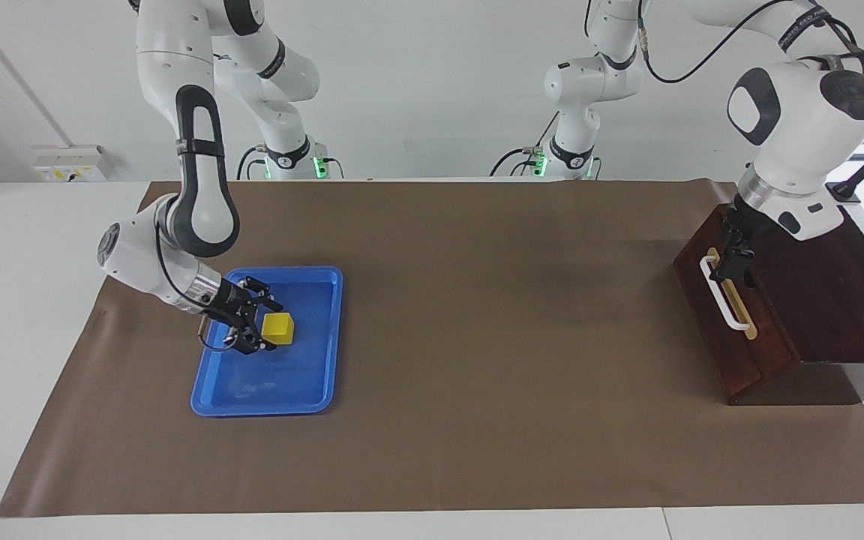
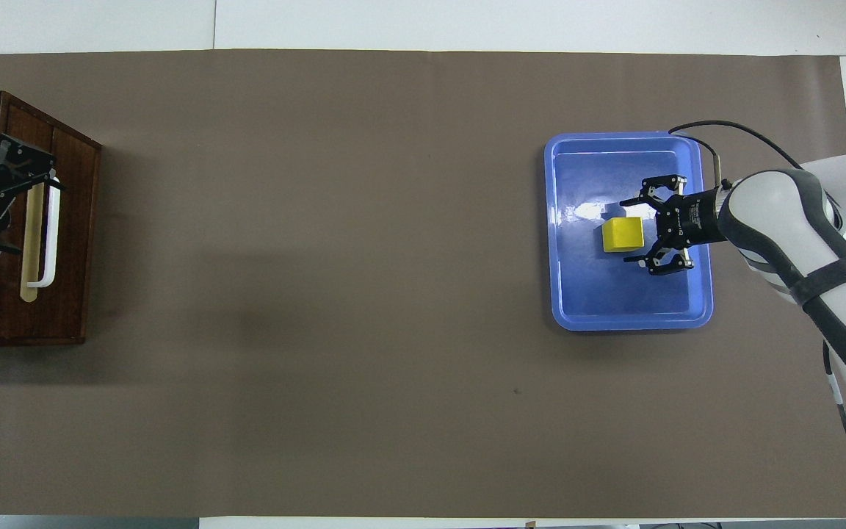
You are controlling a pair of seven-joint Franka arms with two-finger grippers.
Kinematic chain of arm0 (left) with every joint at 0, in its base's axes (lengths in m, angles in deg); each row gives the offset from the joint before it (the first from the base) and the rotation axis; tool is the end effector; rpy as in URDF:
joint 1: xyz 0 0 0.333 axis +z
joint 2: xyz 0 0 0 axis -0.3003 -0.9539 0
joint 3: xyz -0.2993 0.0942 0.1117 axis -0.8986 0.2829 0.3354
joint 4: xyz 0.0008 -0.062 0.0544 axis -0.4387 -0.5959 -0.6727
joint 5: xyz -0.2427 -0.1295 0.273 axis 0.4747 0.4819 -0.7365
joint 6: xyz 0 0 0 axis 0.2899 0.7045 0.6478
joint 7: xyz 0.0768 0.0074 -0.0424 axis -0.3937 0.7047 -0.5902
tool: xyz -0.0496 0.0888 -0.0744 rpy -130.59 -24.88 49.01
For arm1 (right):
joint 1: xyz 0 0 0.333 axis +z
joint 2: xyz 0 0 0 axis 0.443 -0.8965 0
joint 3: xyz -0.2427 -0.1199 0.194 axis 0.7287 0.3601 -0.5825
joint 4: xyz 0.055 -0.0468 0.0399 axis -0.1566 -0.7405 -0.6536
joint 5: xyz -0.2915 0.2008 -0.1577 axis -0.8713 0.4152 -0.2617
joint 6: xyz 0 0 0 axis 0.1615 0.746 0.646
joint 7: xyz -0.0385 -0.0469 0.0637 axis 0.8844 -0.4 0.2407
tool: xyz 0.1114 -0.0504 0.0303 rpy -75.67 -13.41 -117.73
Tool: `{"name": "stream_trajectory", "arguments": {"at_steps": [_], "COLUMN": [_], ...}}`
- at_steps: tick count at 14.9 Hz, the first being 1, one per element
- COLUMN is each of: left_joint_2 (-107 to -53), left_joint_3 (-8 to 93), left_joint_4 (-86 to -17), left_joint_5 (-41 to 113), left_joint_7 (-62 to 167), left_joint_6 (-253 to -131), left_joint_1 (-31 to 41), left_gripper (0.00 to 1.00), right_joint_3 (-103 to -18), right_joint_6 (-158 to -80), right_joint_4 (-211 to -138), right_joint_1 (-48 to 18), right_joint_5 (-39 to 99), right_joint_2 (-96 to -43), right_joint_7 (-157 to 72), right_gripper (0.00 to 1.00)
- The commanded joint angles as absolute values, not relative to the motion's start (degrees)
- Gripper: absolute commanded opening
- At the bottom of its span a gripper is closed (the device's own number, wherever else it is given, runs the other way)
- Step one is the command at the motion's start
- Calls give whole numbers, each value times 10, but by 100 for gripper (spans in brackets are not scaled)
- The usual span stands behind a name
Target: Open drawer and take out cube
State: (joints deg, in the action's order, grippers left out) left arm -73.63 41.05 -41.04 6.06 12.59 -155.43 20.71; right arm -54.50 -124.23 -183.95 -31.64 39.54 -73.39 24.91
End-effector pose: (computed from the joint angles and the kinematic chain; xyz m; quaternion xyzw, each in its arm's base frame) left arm 0.5760 -0.0034 0.5382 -0.8933 -0.4479 -0.0150 0.0341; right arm 0.5973 -0.0080 0.2978 -0.6837 0.6711 0.1988 0.2064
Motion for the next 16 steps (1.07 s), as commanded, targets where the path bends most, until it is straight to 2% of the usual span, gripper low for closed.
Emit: {"name": "stream_trajectory", "arguments": {"at_steps": [1,3,6,9,11,16], "left_joint_2": [-723,-722,-709,-707,-712,-700], "left_joint_3": [408,406,406,406,396,379], "left_joint_4": [-402,-392,-393,-396,-392,-393], "left_joint_5": [66,68,99,101,101,102], "left_joint_7": [235,326,394,439,469,506], "left_joint_6": [-1506,-1466,-1454,-1453,-1444,-1442], "left_joint_1": [191,191,191,190,192,198], "left_gripper": [100,100,100,100,100,100], "right_joint_3": [-543,-548,-550,-551,-552,-550], "right_joint_6": [-1185,-1144,-1057,-1016,-991,-937], "right_joint_4": [-1846,-1837,-1784,-1763,-1762,-1762], "right_joint_1": [-301,-286,-266,-229,-214,-221], "right_joint_5": [376,275,188,100,54,-13], "right_joint_2": [-657,-605,-564,-507,-471,-436], "right_joint_7": [246,247,238,206,114,-158], "right_gripper": [100,100,100,100,100,100]}}
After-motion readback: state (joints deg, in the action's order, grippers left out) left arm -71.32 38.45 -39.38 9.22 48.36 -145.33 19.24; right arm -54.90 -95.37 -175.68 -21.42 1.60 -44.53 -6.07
